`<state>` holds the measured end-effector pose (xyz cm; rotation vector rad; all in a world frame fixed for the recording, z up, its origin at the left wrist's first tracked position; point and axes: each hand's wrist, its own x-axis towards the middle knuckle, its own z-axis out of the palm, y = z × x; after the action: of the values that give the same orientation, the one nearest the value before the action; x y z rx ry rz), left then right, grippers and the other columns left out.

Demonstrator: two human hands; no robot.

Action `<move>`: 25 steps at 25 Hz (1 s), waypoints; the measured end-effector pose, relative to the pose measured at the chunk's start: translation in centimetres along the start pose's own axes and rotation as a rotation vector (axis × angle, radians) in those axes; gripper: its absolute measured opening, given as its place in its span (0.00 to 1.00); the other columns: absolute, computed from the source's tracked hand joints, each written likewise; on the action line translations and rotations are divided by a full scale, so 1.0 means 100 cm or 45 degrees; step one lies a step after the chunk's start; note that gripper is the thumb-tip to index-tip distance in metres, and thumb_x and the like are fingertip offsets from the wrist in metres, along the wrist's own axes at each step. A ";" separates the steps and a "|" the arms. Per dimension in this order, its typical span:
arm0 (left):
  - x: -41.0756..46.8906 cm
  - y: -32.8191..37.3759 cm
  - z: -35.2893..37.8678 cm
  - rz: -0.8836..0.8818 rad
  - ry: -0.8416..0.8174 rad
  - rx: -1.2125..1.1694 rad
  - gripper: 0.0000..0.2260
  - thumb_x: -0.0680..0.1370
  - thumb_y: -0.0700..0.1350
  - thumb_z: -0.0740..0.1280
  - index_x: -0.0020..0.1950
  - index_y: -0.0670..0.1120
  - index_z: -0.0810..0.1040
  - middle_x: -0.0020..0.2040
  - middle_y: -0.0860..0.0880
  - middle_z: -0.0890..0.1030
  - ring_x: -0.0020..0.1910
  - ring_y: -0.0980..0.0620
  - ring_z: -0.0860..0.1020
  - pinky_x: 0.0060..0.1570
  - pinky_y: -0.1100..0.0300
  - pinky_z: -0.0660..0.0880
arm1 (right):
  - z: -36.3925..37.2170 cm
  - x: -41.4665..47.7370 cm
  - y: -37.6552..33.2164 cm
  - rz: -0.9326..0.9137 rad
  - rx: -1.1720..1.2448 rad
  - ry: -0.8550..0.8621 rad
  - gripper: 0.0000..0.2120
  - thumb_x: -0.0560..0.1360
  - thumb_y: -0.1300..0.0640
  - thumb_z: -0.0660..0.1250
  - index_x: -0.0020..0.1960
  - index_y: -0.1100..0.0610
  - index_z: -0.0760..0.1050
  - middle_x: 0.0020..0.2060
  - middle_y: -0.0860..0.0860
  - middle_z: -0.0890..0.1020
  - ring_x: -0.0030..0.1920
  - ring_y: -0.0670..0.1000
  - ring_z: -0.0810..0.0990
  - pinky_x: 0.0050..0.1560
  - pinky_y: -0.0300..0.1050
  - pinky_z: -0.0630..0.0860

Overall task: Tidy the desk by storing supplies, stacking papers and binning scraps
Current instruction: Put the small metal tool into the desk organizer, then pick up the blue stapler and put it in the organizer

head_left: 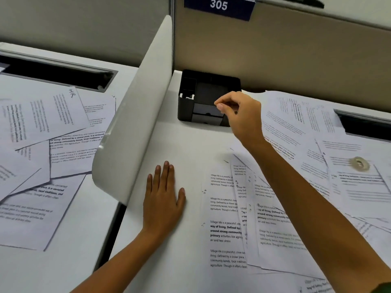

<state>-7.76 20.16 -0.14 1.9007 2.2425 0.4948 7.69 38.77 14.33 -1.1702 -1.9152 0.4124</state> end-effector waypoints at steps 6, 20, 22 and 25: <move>-0.004 0.000 0.000 0.047 -0.024 0.026 0.31 0.77 0.58 0.43 0.76 0.43 0.52 0.77 0.46 0.50 0.76 0.48 0.45 0.75 0.48 0.43 | -0.079 -0.084 0.014 0.021 -0.154 0.067 0.05 0.73 0.59 0.69 0.47 0.60 0.80 0.43 0.53 0.83 0.42 0.44 0.78 0.46 0.25 0.72; -0.082 0.248 0.042 0.433 -0.014 -0.196 0.28 0.78 0.60 0.47 0.75 0.48 0.58 0.77 0.52 0.55 0.76 0.55 0.46 0.74 0.51 0.35 | -0.288 -0.266 0.123 0.346 -0.145 0.238 0.04 0.72 0.62 0.70 0.47 0.60 0.80 0.42 0.49 0.82 0.43 0.43 0.79 0.47 0.30 0.75; -0.089 0.280 0.052 0.436 -0.038 -0.199 0.29 0.78 0.61 0.46 0.76 0.48 0.57 0.77 0.52 0.53 0.76 0.55 0.45 0.73 0.52 0.33 | -0.317 -0.289 0.143 0.385 -0.180 0.284 0.04 0.73 0.62 0.70 0.48 0.59 0.80 0.42 0.48 0.82 0.42 0.42 0.79 0.46 0.28 0.73; -0.095 0.319 0.075 0.493 -0.107 -0.120 0.31 0.77 0.63 0.45 0.76 0.49 0.54 0.78 0.51 0.47 0.76 0.53 0.42 0.73 0.50 0.33 | -0.361 -0.327 0.184 0.492 -0.324 0.369 0.06 0.73 0.63 0.69 0.50 0.59 0.79 0.43 0.49 0.81 0.43 0.43 0.78 0.47 0.25 0.72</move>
<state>25.96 16.31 3.18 2.2650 1.7692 0.5468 53.89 15.46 8.37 -1.6798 -1.5203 0.1882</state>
